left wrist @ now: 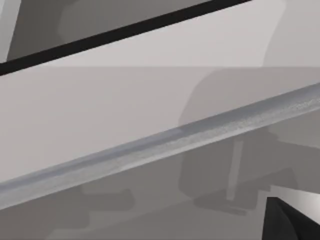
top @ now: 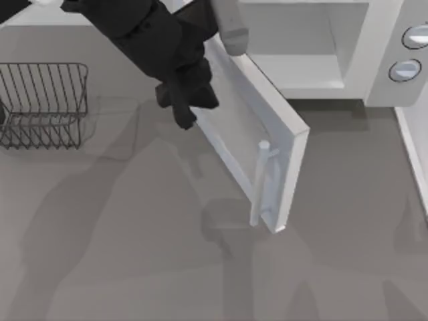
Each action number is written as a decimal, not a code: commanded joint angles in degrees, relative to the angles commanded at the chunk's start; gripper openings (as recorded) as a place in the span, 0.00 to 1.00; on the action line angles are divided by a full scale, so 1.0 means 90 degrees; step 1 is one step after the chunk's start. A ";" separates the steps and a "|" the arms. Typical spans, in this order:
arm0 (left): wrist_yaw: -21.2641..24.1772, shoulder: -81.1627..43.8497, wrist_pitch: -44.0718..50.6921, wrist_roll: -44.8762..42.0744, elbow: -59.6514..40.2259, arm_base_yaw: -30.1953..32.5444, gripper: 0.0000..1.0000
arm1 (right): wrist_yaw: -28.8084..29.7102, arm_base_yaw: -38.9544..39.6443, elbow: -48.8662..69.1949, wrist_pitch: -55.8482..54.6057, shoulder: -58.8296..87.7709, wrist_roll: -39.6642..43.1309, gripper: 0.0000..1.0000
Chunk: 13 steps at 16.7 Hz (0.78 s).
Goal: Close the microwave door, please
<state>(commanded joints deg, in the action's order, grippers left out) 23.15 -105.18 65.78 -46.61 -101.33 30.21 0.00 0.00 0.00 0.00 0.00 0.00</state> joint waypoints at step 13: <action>-0.0169 -0.0398 -0.0072 0.0493 -0.0504 0.0477 0.00 | 0.0000 0.0000 0.0000 0.0000 0.0000 0.0000 1.00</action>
<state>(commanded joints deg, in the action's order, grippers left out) 21.62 -108.77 65.13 -42.17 -105.87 34.50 0.00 0.00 0.00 0.00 0.00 0.00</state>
